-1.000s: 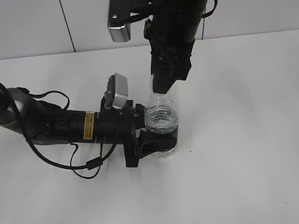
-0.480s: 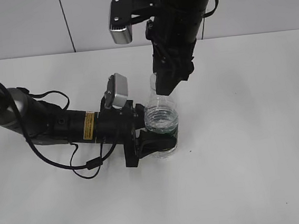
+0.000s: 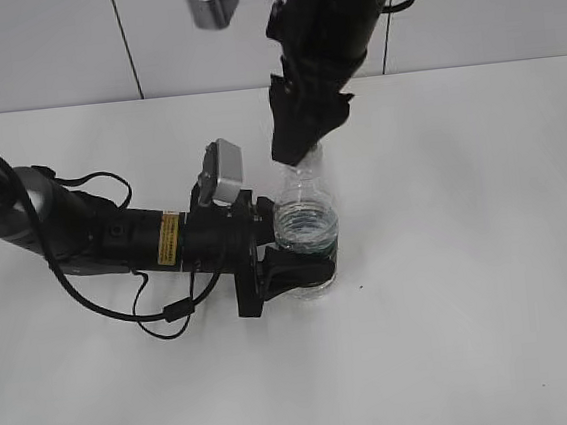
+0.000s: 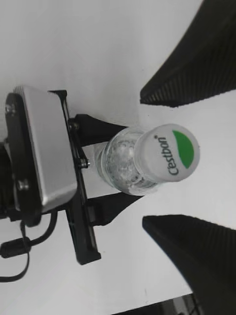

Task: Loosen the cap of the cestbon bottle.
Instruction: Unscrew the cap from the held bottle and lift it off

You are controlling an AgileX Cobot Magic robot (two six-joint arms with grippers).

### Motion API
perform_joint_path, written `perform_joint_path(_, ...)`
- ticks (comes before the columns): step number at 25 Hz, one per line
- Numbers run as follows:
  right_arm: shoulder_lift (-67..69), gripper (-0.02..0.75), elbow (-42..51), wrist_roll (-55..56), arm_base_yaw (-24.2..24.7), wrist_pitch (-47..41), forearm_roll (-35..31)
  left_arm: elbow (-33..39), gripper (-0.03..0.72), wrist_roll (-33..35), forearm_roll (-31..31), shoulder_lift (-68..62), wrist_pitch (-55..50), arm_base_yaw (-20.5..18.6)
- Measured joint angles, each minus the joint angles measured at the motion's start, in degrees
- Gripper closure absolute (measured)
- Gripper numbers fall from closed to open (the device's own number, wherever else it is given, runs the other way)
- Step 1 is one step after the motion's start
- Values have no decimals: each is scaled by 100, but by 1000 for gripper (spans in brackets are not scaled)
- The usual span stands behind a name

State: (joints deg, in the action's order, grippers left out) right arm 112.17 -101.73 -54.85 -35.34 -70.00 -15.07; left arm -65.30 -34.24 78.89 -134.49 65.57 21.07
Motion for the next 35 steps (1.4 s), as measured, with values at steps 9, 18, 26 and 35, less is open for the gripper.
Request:
perform_joint_path(9,-85,213,-407,3834,0,0,414,0,273,0,0,0,0,0)
perform_joint_path(18,-95,213,-289,6697,0,0,746,0,273,0,0,0,-3,0)
perform_joint_path(26,-95,213,-59,7309,0,0,692,0,273,-16,-4,0,-3,0)
perform_joint_path(35,73,216,-55,7389,0,0,363,0,273,-20,-16,0,-3,0)
